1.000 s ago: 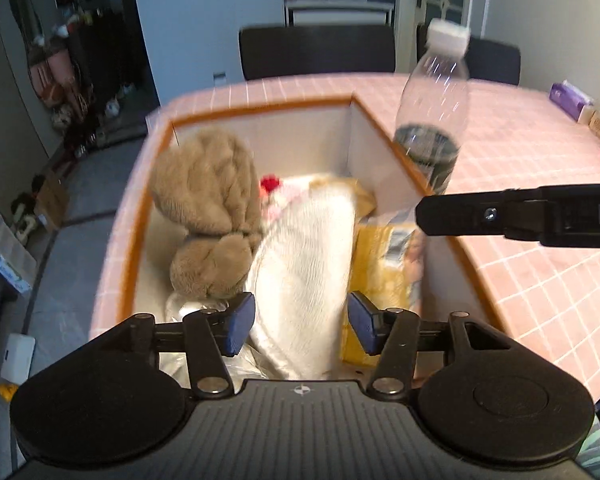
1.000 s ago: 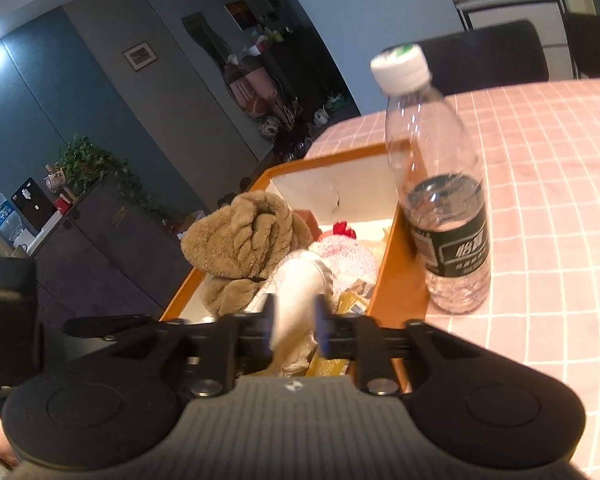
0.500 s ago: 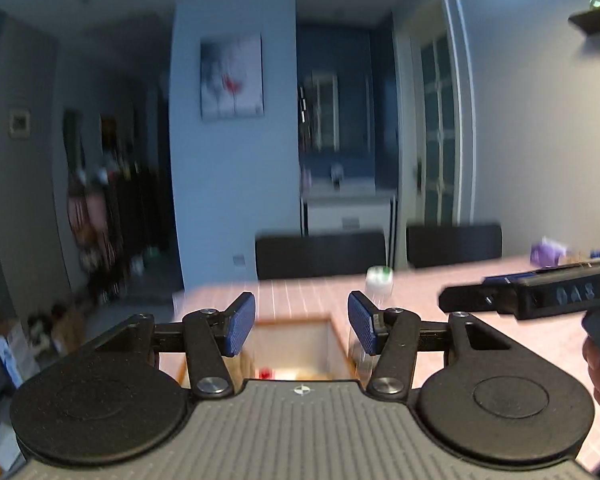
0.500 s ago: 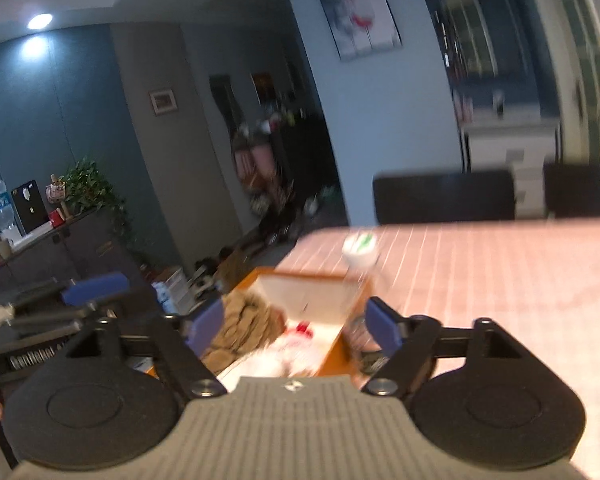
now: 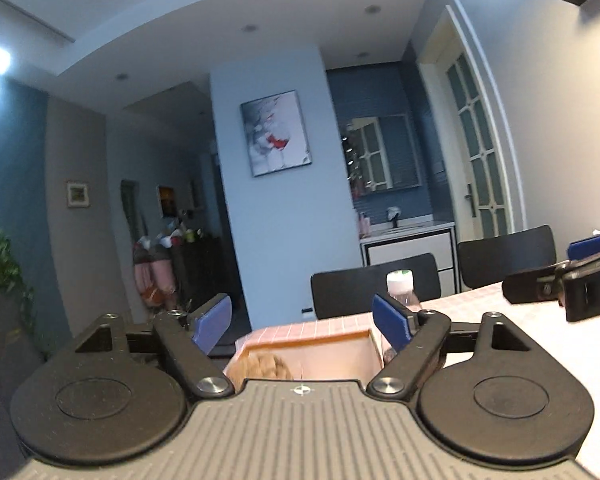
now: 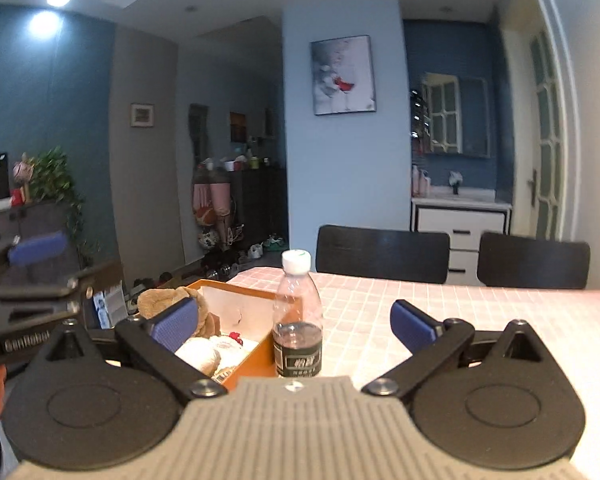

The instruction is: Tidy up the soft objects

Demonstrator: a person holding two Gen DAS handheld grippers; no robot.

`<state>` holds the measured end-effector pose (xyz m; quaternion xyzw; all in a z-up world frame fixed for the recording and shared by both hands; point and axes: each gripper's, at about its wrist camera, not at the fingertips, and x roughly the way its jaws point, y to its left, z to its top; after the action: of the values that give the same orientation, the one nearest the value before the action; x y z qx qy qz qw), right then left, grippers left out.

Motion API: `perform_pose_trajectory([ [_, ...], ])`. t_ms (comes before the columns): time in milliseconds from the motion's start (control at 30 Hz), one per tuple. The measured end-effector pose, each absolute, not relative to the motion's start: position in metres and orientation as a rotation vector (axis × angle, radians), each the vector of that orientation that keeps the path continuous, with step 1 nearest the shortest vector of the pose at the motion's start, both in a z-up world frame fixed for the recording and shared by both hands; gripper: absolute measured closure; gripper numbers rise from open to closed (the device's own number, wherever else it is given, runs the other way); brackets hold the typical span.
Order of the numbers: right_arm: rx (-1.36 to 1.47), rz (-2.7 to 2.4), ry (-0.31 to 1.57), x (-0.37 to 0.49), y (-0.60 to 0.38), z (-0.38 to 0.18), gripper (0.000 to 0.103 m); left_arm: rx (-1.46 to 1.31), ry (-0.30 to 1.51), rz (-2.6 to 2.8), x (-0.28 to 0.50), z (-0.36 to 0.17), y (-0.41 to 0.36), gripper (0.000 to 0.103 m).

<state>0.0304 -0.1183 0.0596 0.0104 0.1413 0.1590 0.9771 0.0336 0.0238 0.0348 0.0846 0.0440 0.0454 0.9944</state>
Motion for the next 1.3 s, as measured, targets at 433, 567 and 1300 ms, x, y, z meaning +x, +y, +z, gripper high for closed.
perform_pose_trajectory([
  [433, -0.019, 0.314, 0.423, 0.04, -0.093, -0.012, 0.003, 0.027, 0.349, 0.146, 0.052, -0.018, 0.052, 0.006],
  [567, -0.016, 0.321, 0.479, 0.043, -0.085, -0.027, 0.003, 0.0, 0.367, 0.144, 0.043, -0.026, 0.061, 0.006],
  [1300, 0.0, 0.307, 0.494, 0.053, -0.084, -0.032, 0.003, 0.01, 0.384, 0.146, 0.043, -0.039, 0.055, 0.006],
])
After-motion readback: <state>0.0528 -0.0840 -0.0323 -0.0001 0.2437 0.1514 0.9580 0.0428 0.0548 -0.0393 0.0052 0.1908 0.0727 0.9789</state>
